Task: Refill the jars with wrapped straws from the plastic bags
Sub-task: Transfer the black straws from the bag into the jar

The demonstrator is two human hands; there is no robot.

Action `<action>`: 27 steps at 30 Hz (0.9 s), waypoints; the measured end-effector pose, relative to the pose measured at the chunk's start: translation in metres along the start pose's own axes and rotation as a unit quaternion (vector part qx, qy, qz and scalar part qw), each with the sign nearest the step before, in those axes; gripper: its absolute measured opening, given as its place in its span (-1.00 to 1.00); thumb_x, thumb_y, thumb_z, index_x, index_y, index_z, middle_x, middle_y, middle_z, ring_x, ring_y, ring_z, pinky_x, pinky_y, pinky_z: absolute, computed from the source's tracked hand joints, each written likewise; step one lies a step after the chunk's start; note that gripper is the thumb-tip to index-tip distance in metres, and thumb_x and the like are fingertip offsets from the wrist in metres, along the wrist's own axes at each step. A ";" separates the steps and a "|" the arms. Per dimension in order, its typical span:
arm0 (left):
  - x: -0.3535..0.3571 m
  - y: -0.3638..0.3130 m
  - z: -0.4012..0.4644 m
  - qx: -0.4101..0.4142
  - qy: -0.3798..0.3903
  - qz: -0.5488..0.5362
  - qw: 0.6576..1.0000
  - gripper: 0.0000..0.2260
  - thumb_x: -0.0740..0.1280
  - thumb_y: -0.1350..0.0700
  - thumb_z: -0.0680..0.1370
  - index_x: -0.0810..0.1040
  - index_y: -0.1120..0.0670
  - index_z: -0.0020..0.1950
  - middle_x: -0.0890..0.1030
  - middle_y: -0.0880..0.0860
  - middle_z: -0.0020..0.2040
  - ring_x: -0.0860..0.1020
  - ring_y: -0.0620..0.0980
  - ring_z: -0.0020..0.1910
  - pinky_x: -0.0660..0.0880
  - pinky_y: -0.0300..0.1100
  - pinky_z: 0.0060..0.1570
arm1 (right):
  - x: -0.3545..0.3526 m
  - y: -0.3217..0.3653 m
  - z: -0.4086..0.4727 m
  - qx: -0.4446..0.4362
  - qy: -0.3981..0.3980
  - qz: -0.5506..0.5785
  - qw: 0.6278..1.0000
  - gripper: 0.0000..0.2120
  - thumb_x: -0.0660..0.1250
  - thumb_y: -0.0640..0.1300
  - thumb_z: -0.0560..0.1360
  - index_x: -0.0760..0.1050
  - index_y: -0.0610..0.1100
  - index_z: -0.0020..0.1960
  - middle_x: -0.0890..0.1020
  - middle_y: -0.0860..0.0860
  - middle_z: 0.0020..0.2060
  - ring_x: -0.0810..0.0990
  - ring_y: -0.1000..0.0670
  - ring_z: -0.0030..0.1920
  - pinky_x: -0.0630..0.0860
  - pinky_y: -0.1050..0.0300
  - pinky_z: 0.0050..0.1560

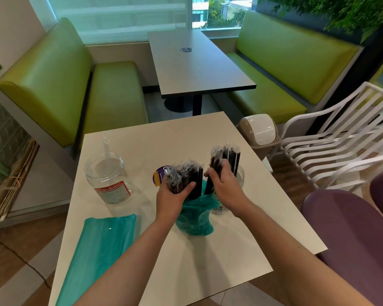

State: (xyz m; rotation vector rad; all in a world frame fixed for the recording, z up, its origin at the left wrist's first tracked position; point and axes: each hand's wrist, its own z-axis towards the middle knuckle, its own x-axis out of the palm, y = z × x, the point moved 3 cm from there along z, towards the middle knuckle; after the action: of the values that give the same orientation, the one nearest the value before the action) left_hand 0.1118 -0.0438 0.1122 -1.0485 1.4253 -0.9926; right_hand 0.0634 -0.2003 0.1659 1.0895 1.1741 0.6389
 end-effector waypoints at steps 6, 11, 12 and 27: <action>0.000 0.000 0.000 -0.007 0.005 0.004 1.000 -0.30 0.57 -0.12 0.34 0.41 0.03 0.40 0.59 0.01 0.23 0.54 -0.01 0.21 0.49 -0.05 0.26 | -0.017 0.025 0.009 -0.029 0.001 -0.016 0.999 -0.82 0.12 0.00 0.64 0.38 -0.03 0.17 0.59 0.04 -0.07 0.55 0.04 0.01 0.47 0.04 0.10; 0.001 0.001 0.000 -0.015 0.011 -0.001 1.000 -0.27 0.57 -0.13 0.34 0.39 0.05 0.42 0.58 0.02 0.26 0.53 0.01 0.24 0.47 -0.02 0.30 | -0.039 0.051 0.013 -0.083 -0.047 -0.008 0.995 -0.81 0.11 0.04 0.64 0.37 -0.06 0.13 0.61 0.04 -0.14 0.59 0.00 -0.05 0.52 -0.06 0.07; 0.001 0.000 -0.001 -0.014 0.011 -0.001 1.000 -0.28 0.57 -0.12 0.34 0.39 0.05 0.42 0.58 0.02 0.25 0.54 0.00 0.24 0.47 -0.03 0.30 | -0.044 0.056 0.014 -0.092 -0.058 -0.004 0.994 -0.80 0.11 0.03 0.65 0.38 -0.08 0.12 0.61 0.04 -0.15 0.59 0.03 -0.08 0.52 -0.01 0.04; -0.001 -0.001 -0.001 -0.021 0.011 -0.012 1.000 -0.38 0.57 -0.09 0.36 0.43 -0.01 0.35 0.58 -0.08 0.12 0.54 -0.08 0.12 0.46 -0.18 0.18 | -0.085 0.057 0.032 -0.106 -0.189 -0.125 0.968 -0.78 0.14 0.01 0.64 0.39 -0.15 0.09 0.53 0.00 -0.06 0.48 0.03 -0.13 0.38 0.06 -0.10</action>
State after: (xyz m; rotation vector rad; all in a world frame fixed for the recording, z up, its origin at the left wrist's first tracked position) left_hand 0.1113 -0.0430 0.1131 -1.0906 1.4592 -0.9975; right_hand 0.0743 -0.2625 0.2524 0.8193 0.8709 0.3310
